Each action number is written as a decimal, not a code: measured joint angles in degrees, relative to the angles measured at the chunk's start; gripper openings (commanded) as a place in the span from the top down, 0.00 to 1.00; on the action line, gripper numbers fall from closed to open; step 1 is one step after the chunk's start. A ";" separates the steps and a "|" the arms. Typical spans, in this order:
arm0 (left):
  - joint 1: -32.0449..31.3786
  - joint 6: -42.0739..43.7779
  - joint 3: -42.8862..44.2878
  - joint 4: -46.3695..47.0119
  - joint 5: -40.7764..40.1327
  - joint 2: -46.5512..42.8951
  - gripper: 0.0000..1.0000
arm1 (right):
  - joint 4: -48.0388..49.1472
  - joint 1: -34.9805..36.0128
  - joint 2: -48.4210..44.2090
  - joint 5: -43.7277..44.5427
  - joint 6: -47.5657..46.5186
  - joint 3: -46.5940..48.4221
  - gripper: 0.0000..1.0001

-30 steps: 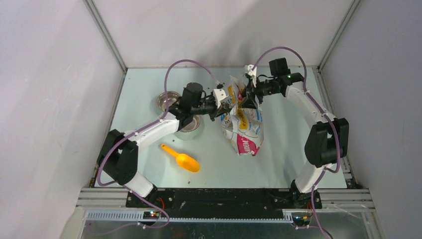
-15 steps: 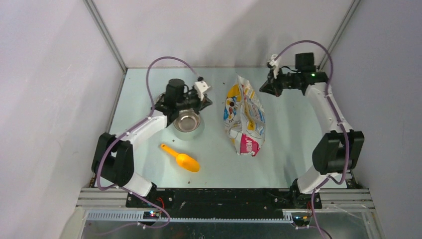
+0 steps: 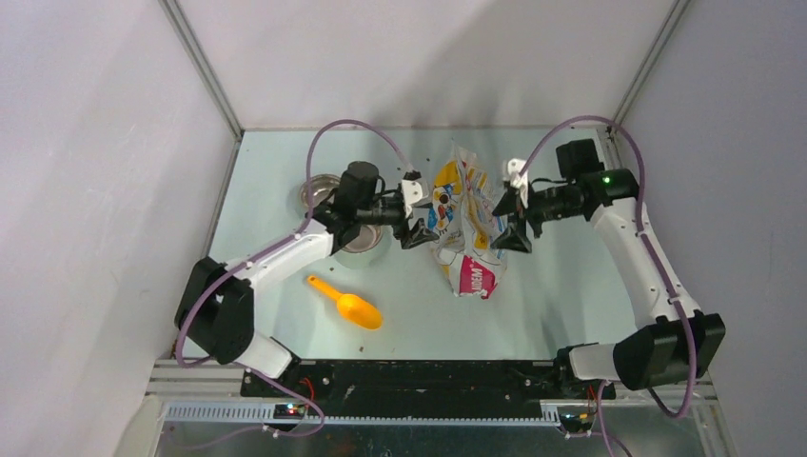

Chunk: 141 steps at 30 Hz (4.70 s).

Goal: Serve the pet food

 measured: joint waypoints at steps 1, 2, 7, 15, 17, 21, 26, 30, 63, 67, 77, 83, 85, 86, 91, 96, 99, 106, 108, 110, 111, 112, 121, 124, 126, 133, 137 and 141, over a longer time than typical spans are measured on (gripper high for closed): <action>-0.48 0.17 0.07 0.17 0.44 0.17 0.17 | -1.36 0.96 -0.68 0.00 -1.36 -0.68 0.22; -0.83 0.20 0.37 0.22 0.98 0.59 0.17 | -2.62 2.16 -1.22 -0.02 -2.62 -1.36 0.22; -2.51 0.15 2.36 1.90 1.22 2.84 0.17 | -3.69 6.62 -1.27 0.70 -4.90 -3.61 0.24; -7.48 -0.11 3.19 8.00 -2.16 6.58 0.24 | 4.11 8.48 1.33 4.33 0.94 -3.91 0.39; -7.96 0.13 3.50 8.83 -3.43 7.39 0.36 | 6.49 8.48 1.40 5.22 3.21 -4.46 0.53; -8.35 0.02 3.63 10.67 -6.43 8.98 0.74 | 9.42 9.05 1.40 6.45 7.82 -5.18 0.94; -7.74 -1.31 3.56 13.09 -10.01 9.27 1.00 | 11.85 9.46 1.18 9.20 11.98 -5.90 1.00; -6.45 -4.39 1.05 15.23 -11.34 7.32 1.00 | 15.04 9.09 -1.62 12.52 18.29 -7.32 1.00; -10.91 -9.09 8.90 15.61 -12.90 13.99 0.36 | 4.68 1.92 -4.28 9.31 10.67 -1.68 0.23; -12.02 -6.93 9.84 16.39 -16.61 15.69 0.72 | 5.81 3.32 -0.61 10.19 10.03 -1.97 0.36; -10.88 -3.85 5.97 17.16 -20.68 13.00 1.00 | 14.12 4.09 0.92 13.77 16.74 -1.46 0.39; -6.71 -3.98 1.14 15.96 -18.73 8.11 1.00 | 10.91 -3.04 3.08 9.09 11.06 7.39 0.26; -5.57 -4.04 0.81 15.67 -18.14 7.69 1.00 | 10.08 -2.73 5.38 8.04 8.74 9.40 0.23; -5.25 -4.11 0.81 15.61 -18.05 7.67 1.00 | 9.90 -2.47 6.62 7.69 8.20 10.01 0.21; -4.85 -4.48 0.81 15.65 -17.66 7.65 1.00 | 9.01 0.66 15.89 7.52 5.49 12.70 0.17; -4.79 -4.39 0.81 15.47 -17.57 7.65 1.00 | 9.70 5.03 21.94 8.41 6.12 13.09 0.82; -4.44 -3.93 0.83 14.60 -18.97 7.58 1.00 | 10.14 5.84 23.28 10.29 7.50 14.80 1.00; -2.32 -8.17 -3.19 18.56 -22.75 4.83 1.00 | 14.47 -0.17 20.09 3.61 14.78 10.21 1.00; -1.16 -9.73 -5.62 19.02 -22.10 2.47 1.00 | 13.90 -2.29 18.91 0.96 16.28 9.70 1.00; -0.15 -9.94 -6.99 17.79 -23.30 0.24 1.00 | 13.14 -3.58 18.40 0.24 17.79 9.68 1.00; 0.94 -9.94 -7.32 17.16 -23.98 -0.72 1.00 | 12.63 -4.11 18.23 0.31 18.25 9.57 1.00; 2.14 -9.94 -7.30 16.76 -24.57 -1.38 0.99 | 12.41 -4.52 18.12 0.37 18.56 9.35 1.00; 1.92 -7.56 1.25 13.16 -15.91 2.60 0.38 | 15.56 2.25 14.60 5.38 19.45 9.20 0.50; 0.76 -4.87 6.80 10.56 -12.26 5.88 0.36 | 16.02 4.72 14.23 7.69 18.67 9.88 0.49; 0.09 -2.69 10.01 8.96 -10.84 8.28 0.35 | 16.15 6.05 14.23 9.77 17.51 9.94 0.51; -1.31 2.60 15.52 3.80 -9.68 14.27 0.34 | 16.31 8.72 14.25 16.61 14.14 9.94 0.59; -0.37 6.27 15.65 -1.16 -8.13 13.14 0.33 | 16.85 9.07 14.14 18.03 12.35 9.60 0.56; 1.16 9.31 13.55 -5.90 -5.49 9.01 0.33 | 20.22 9.51 12.70 19.74 11.02 6.47 0.54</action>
